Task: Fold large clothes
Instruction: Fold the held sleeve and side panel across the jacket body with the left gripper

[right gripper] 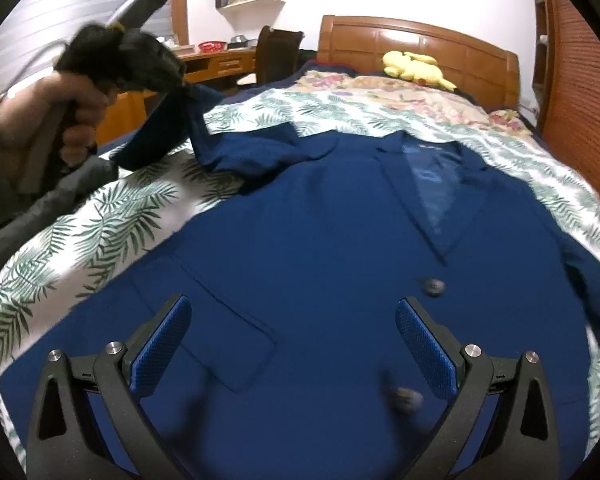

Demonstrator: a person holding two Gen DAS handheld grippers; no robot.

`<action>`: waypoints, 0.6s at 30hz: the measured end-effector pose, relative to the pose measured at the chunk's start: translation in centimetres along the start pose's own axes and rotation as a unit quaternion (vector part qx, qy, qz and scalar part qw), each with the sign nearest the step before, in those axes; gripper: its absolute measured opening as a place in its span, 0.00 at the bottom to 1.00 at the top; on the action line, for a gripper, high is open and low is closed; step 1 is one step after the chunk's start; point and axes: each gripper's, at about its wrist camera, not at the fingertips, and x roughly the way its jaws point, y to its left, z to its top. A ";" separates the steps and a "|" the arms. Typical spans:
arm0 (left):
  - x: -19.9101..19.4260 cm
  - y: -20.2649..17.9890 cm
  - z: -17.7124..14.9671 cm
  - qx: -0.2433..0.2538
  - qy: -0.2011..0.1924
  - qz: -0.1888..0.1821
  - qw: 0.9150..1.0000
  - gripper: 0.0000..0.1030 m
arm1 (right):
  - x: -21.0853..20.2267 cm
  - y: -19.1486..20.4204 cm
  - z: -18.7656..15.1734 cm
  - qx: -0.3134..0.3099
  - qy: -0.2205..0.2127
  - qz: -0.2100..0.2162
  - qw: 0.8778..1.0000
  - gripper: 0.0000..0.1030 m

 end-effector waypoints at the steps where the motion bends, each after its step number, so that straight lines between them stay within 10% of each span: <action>1: -0.5 -1.1 0.0 0.011 0.000 -0.003 1.000 0.00 | -0.4 -0.5 -0.1 0.002 0.000 0.001 1.000 1.00; 18: -3.1 -7.6 -7.0 0.097 0.043 -0.008 0.994 0.05 | -1.7 -4.3 -0.7 0.036 -0.001 0.009 0.999 1.00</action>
